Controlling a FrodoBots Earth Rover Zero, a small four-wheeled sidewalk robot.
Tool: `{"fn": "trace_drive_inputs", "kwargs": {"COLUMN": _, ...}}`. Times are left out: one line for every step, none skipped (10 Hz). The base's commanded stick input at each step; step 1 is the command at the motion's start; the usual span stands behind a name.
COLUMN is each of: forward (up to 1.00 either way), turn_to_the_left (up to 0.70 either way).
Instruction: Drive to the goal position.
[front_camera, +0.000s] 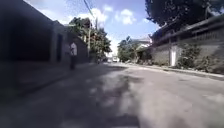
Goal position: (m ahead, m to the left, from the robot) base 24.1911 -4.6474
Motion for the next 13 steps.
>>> {"fn": "trace_drive_inputs", "kwargs": {"forward": 1.0, "turn_to_the_left": -0.01}}
{"fn": "trace_drive_inputs", "kwargs": {"forward": 1.0, "turn_to_the_left": -0.01}}
{"fn": "trace_drive_inputs", "kwargs": {"forward": 1.0, "turn_to_the_left": -0.01}}
{"fn": "trace_drive_inputs", "kwargs": {"forward": 1.0, "turn_to_the_left": -0.01}}
{"fn": "trace_drive_inputs", "kwargs": {"forward": 1.0, "turn_to_the_left": -0.01}}
{"fn": "trace_drive_inputs", "kwargs": {"forward": 1.0, "turn_to_the_left": -0.01}}
{"fn": "trace_drive_inputs", "kwargs": {"forward": 1.0, "turn_to_the_left": -0.01}}
{"fn": "trace_drive_inputs", "kwargs": {"forward": 1.0, "turn_to_the_left": -0.01}}
{"fn": "trace_drive_inputs", "kwargs": {"forward": 1.0, "turn_to_the_left": -0.01}}
{"fn": "trace_drive_inputs", "kwargs": {"forward": 1.0, "turn_to_the_left": -0.01}}
{"fn": "trace_drive_inputs", "kwargs": {"forward": 1.0, "turn_to_the_left": -0.01}}
{"fn": "trace_drive_inputs", "kwargs": {"forward": 1.0, "turn_to_the_left": -0.01}}
{"fn": "trace_drive_inputs", "kwargs": {"forward": 1.0, "turn_to_the_left": -0.01}}
